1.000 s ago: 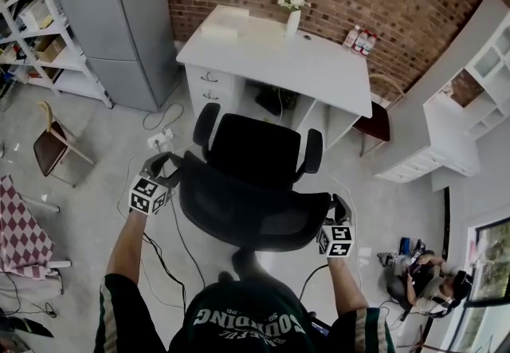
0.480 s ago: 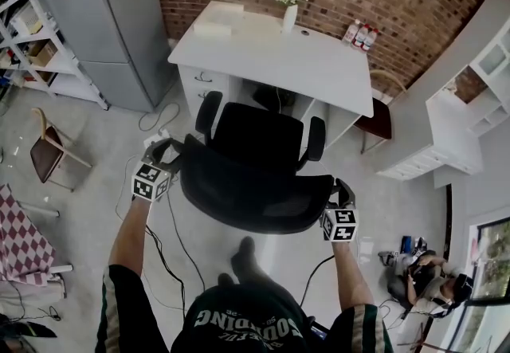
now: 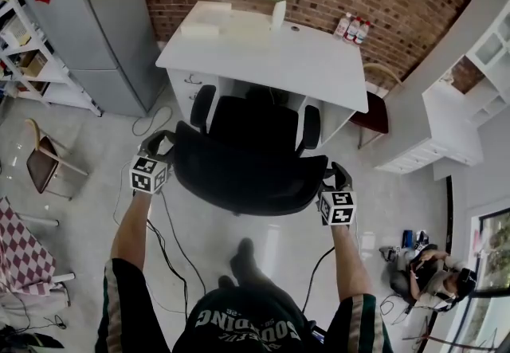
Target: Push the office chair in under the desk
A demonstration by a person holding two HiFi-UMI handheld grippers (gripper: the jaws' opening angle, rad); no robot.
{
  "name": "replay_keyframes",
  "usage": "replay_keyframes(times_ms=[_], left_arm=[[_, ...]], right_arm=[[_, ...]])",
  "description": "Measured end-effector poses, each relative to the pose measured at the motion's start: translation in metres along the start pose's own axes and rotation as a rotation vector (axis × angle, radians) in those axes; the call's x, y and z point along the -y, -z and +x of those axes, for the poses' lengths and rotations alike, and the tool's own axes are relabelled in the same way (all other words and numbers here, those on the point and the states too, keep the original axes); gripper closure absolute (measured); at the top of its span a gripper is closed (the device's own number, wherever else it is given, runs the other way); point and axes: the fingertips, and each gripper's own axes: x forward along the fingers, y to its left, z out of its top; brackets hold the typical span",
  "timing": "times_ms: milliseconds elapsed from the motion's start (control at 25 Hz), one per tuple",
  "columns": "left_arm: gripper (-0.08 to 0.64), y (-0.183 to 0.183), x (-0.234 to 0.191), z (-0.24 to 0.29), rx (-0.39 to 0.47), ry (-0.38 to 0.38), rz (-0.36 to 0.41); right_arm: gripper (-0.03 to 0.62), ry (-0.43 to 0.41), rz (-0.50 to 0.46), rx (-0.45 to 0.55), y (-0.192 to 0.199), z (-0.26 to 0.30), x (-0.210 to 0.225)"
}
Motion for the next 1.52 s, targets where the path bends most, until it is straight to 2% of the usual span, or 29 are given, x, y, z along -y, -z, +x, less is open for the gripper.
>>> replay_keyframes(times_ms=[160, 280, 400, 520, 640, 760, 880, 960, 1200, 1360, 1520], left_arm=[[0.32, -0.001, -0.001, 0.0, 0.003, -0.01, 0.0], [0.304, 0.0, 0.001, -0.003, -0.006, -0.016, -0.035], [0.301, 0.0, 0.008, -0.017, 0.006, -0.03, -0.061], [0.301, 0.006, 0.016, -0.043, 0.008, -0.051, -0.053], [0.308, 0.011, 0.03, -0.072, 0.01, -0.055, -0.054], [0.326, 0.012, 0.049, -0.101, 0.032, -0.062, -0.063], [0.418, 0.013, 0.074, -0.136, 0.046, -0.063, -0.06], [0.543, 0.011, 0.092, -0.161, 0.057, -0.06, -0.046], [0.549, -0.003, 0.137, -0.216, 0.102, -0.073, -0.027], [0.549, -0.014, 0.166, -0.24, 0.144, -0.055, -0.023], [0.549, -0.014, 0.184, -0.252, 0.147, -0.044, -0.007]], right_arm=[[0.314, -0.008, 0.012, 0.021, 0.0, 0.0, -0.001], [0.319, -0.006, 0.018, 0.03, 0.002, -0.003, 0.0], [0.305, 0.018, 0.043, 0.047, 0.003, -0.013, 0.001], [0.305, 0.066, 0.075, 0.088, 0.002, -0.032, 0.001], [0.343, 0.107, 0.1, 0.103, 0.006, -0.055, -0.004], [0.436, 0.114, 0.118, 0.098, 0.015, -0.077, -0.019], [0.513, 0.081, 0.107, 0.106, 0.019, -0.097, -0.05], [0.534, 0.052, 0.09, 0.125, 0.017, -0.113, -0.074], [0.591, 0.011, 0.076, 0.203, 0.002, -0.169, -0.128], [0.591, 0.019, 0.061, 0.228, 0.001, -0.2, -0.147], [0.591, 0.013, 0.063, 0.232, 0.006, -0.223, -0.159]])
